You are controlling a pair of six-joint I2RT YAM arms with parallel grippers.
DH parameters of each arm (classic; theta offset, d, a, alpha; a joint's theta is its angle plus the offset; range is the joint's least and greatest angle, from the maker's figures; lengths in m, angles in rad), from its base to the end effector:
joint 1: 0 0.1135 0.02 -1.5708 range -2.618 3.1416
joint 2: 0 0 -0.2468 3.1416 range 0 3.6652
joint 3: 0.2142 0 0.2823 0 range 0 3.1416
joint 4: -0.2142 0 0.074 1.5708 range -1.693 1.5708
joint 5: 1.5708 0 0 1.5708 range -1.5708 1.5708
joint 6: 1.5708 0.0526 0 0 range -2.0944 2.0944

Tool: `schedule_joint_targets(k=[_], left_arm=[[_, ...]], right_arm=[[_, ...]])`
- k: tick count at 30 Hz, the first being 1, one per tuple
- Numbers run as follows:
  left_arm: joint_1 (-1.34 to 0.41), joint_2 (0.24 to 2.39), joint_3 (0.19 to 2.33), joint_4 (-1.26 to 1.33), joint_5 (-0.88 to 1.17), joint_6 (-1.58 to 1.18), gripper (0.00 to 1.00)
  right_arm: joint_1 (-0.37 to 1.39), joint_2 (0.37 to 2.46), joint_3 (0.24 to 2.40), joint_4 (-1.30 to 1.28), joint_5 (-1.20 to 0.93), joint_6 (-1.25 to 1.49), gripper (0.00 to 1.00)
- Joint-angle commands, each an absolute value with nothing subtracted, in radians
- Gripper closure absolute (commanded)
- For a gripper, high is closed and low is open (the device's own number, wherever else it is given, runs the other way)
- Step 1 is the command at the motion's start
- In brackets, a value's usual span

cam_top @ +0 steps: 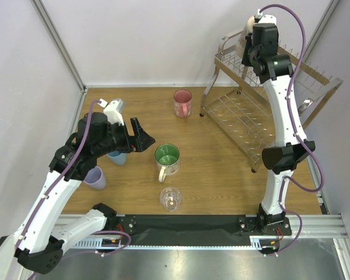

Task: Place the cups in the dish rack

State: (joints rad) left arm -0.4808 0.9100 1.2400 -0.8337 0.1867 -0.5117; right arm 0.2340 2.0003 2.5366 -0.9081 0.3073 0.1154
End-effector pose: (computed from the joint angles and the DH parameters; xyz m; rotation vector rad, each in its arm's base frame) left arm 0.1907 -0.1105 0.3938 0.0861 2.1631 -0.7859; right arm 0.4365 0.0877 0.4853 0.0888 1.9229 -0.0646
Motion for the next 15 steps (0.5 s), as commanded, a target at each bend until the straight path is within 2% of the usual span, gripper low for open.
schedule_joint_targets(k=[1,15], left_arm=[[-0.466,0.91,1.27,-0.827,0.201,-0.477,0.12],[-0.456,0.925,1.262,-0.805,0.215,-0.483,0.12]], right_arm=[[0.213,1.944,2.563,-0.773,0.344,0.092,1.0],[0.19,1.988,2.551,-0.787,0.31,0.118,1.0]])
